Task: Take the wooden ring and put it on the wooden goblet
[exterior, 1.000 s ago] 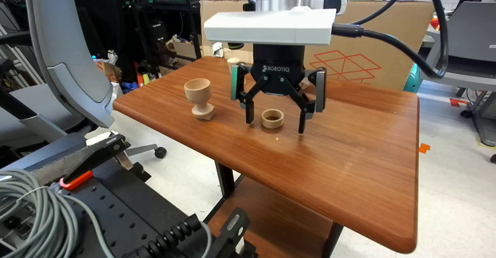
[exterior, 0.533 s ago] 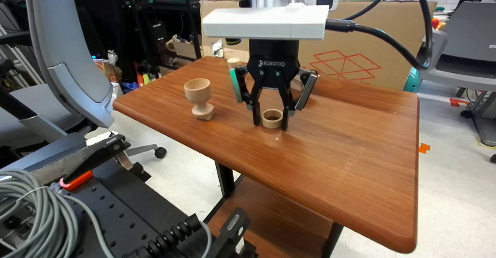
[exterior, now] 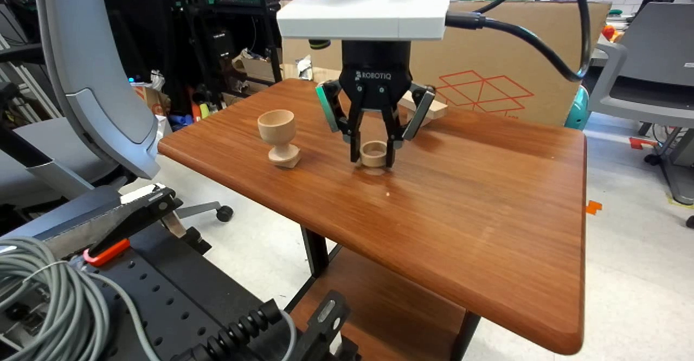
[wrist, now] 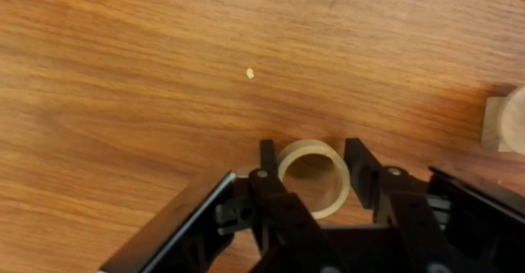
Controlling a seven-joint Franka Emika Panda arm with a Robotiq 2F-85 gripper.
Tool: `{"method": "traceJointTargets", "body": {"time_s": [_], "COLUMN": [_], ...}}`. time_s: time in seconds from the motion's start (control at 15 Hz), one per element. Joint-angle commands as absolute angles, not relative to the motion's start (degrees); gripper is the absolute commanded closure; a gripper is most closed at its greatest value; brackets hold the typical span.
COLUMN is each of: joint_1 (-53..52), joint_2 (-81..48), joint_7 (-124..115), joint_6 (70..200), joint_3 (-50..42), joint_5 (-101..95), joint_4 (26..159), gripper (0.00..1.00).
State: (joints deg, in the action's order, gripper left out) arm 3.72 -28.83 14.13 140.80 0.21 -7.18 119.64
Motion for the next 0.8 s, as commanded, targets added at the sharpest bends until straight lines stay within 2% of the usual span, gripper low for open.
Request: {"method": "traceJointTargets", "body": {"time_s": [0.0,0.4,0.73], "joint_1": [5.3,3.6,2.6], "joint_2": [-20.4,-10.7,-9.2], "joint_7": [15.5,12.8,9.9], "joint_6": [138.2,127.7,126.2], "joint_3": [2.6,0.8,0.7], "joint_5": [-2.4,-0.8,-2.4], "joint_4": [124.2,127.2,128.7], "gripper": [0.80,0.80,0.80]}}
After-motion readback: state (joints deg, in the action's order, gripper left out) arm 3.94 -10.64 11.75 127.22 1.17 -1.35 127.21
